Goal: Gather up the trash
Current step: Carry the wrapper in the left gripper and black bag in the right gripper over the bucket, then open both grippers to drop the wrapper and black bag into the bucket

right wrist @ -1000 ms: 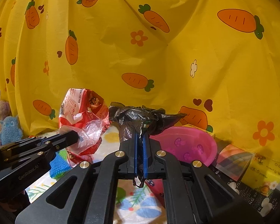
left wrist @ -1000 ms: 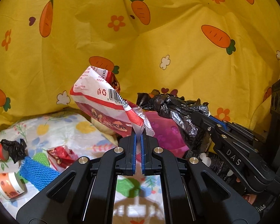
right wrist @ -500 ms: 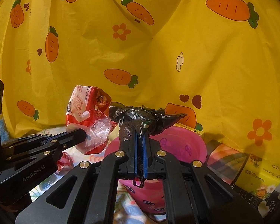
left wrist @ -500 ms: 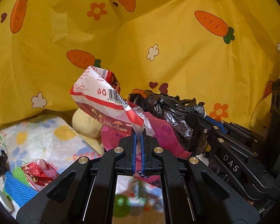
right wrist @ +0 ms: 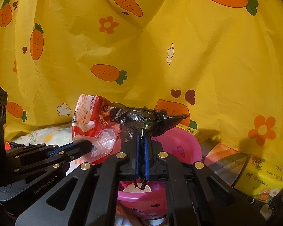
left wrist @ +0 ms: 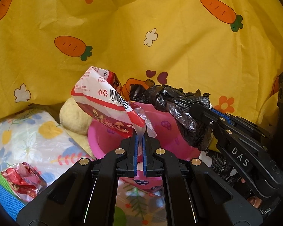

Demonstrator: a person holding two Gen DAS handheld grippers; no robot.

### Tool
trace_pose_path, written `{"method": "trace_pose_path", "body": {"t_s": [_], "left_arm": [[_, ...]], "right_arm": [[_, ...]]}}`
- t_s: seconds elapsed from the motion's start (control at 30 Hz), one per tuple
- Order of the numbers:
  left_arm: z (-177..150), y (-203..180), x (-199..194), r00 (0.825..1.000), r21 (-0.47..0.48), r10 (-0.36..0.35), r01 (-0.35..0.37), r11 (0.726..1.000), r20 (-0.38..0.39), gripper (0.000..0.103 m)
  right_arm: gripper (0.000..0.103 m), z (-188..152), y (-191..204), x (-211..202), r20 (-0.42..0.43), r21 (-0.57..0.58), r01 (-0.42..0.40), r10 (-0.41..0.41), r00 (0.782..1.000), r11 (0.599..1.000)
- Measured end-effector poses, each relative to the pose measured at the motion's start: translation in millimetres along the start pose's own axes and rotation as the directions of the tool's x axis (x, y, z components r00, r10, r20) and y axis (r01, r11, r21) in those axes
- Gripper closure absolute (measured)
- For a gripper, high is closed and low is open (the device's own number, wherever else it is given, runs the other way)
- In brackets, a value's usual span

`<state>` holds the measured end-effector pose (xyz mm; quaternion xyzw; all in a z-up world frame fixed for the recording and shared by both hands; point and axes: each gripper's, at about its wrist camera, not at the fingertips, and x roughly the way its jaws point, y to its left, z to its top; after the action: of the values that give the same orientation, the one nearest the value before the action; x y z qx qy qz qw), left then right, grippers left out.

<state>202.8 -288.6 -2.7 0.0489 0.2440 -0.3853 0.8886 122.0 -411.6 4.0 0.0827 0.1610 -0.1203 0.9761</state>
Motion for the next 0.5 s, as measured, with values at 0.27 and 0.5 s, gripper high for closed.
{"method": "trace_pose_path", "body": {"t_s": [0.27,0.5], "left_arm": [[-2.4,1.9,12.9,1.000,-0.022,-0.024,0.023,0.999,-0.016,0.100],[-4.2,-0.1,21.6,0.999,-0.025,-0.034,0.034,0.999,-0.028,0.100]], "right_arm": [[0.097,0.0,-0.5,5.8,-0.013,-0.002,0.013,-0.013,1.000,1.000],[0.097,-1.6,-2.3,15.1,-0.026,-0.003,0.029,-0.029,0.999,1.000]]}}
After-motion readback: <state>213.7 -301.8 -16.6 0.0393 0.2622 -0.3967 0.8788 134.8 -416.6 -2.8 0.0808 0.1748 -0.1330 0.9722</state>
